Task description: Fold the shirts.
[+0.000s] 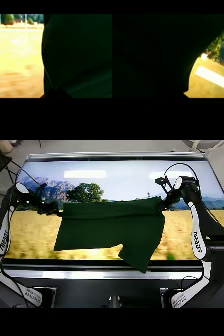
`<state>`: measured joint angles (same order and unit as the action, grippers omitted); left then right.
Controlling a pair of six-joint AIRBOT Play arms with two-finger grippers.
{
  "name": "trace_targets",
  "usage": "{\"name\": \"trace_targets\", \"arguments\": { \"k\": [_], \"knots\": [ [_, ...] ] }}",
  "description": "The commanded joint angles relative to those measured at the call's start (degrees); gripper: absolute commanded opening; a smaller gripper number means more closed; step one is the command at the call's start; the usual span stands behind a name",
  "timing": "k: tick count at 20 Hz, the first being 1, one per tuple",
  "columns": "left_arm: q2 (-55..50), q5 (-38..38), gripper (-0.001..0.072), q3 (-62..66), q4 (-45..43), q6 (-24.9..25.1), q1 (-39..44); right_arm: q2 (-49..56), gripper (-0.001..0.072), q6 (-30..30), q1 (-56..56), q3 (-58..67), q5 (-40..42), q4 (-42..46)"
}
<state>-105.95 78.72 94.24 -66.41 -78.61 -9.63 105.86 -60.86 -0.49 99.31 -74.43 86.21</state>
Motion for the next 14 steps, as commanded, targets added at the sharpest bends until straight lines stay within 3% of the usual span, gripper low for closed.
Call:
{"name": "trace_targets", "arguments": {
  "k": [1, 14],
  "knots": [
    [-0.35, 2.27, 0.0026, -1.22, -0.26, -1.16, 0.39, 1.18, 0.0010, -1.33, 0.00, -0.39, -4.92, 0.11],
    [0.15, 4.44, 0.0026, -1.86, -2.80, -2.49, 0.07, 2.21, 0.0012, -5.42, 0.00, -0.50, -4.87, -0.48]
  ]
}}
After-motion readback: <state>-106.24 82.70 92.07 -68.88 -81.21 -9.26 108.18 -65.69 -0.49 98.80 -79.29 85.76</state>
